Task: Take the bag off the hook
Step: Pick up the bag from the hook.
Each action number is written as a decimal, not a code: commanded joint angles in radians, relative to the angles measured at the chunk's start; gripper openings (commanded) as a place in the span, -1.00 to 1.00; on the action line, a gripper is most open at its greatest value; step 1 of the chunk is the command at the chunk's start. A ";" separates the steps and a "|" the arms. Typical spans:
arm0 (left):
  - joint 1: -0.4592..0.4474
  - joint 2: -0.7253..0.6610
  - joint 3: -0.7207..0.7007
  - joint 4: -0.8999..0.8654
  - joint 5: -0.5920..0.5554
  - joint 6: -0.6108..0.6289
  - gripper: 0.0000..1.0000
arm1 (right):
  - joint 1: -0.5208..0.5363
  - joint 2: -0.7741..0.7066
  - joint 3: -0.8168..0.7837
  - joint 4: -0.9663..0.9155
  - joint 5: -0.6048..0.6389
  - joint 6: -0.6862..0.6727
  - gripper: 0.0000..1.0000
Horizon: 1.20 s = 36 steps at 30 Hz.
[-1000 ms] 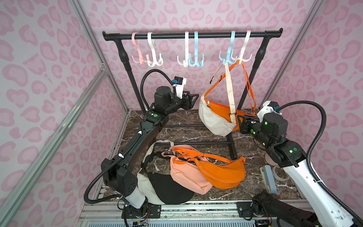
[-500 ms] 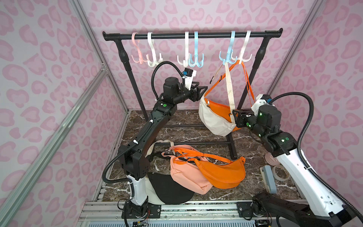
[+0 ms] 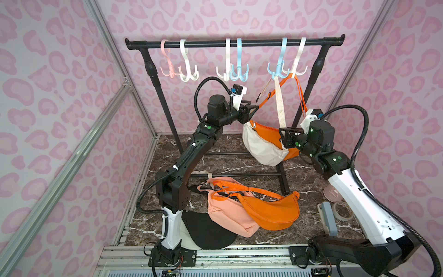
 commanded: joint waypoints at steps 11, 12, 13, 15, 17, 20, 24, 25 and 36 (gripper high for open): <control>-0.001 0.023 0.033 0.085 -0.005 -0.017 -0.25 | -0.004 0.067 0.036 0.060 -0.039 0.023 -0.75; -0.001 0.029 0.040 0.084 -0.007 -0.020 -0.35 | -0.004 0.065 0.035 0.062 -0.034 0.027 -0.81; -0.001 0.030 0.045 0.084 -0.006 -0.021 -0.44 | -0.004 0.064 0.036 0.063 -0.029 0.029 -0.85; -0.001 0.032 0.048 0.087 -0.007 -0.025 -0.54 | -0.004 0.063 0.039 0.062 -0.016 0.032 -0.93; -0.001 0.032 0.050 0.090 -0.014 -0.032 -0.59 | -0.004 0.065 0.047 0.057 -0.008 0.033 -1.00; -0.001 0.027 0.053 0.090 -0.028 -0.046 -0.74 | -0.005 0.068 0.065 0.043 -0.003 0.032 -1.00; -0.001 0.017 0.057 0.090 -0.067 -0.074 -0.93 | -0.006 0.059 0.065 0.029 0.000 0.032 -1.00; -0.001 0.014 0.056 0.091 -0.071 -0.080 -0.93 | -0.006 0.057 0.097 0.026 0.001 0.032 -1.00; -0.001 -0.051 0.054 0.084 -0.074 -0.144 -0.93 | -0.005 0.029 0.163 -0.001 -0.005 0.051 -1.00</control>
